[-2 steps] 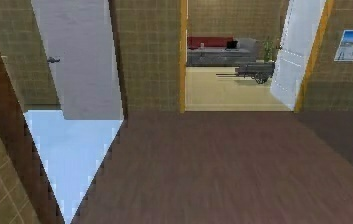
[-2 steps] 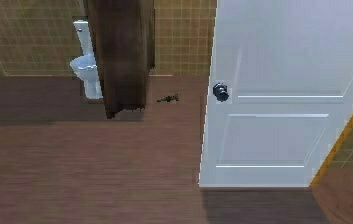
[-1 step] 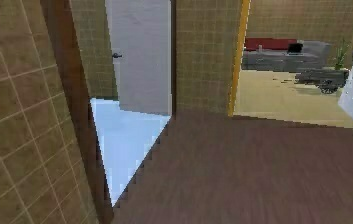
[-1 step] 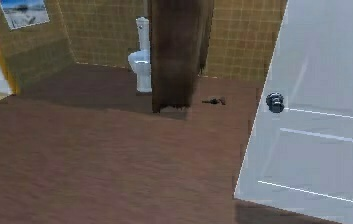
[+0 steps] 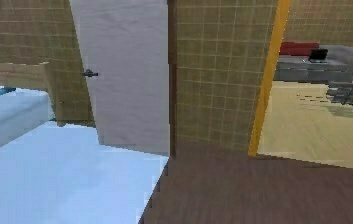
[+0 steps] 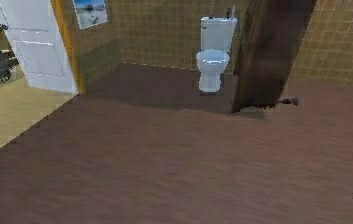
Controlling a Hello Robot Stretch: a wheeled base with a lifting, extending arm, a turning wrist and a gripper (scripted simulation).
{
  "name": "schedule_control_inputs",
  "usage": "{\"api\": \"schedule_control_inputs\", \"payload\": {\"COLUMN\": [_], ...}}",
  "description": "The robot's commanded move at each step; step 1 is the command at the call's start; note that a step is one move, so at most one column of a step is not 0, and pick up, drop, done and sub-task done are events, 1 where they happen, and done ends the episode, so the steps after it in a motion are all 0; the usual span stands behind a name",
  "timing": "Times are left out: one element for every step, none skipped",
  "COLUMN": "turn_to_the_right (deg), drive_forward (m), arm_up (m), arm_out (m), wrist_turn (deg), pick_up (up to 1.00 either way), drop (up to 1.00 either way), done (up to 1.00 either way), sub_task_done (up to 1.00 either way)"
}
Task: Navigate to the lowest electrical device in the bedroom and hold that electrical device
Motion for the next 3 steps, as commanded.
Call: {"api": "schedule_control_inputs", "payload": {"turn_to_the_right": [-6.0,0.0,-45.0], "drive_forward": [0.00,0.55,0.00], "arm_up": [0.00,0.00,0.00], "arm_out": [0.00,0.00,0.00], "wrist_turn": [0.0,0.0,0.0], "pick_up": [0.00,0.00,0.00], "drop": [0.00,0.00,0.00], "done": [0.00,0.00,0.00], "sub_task_done": [0.00,0.00,0.00]}}
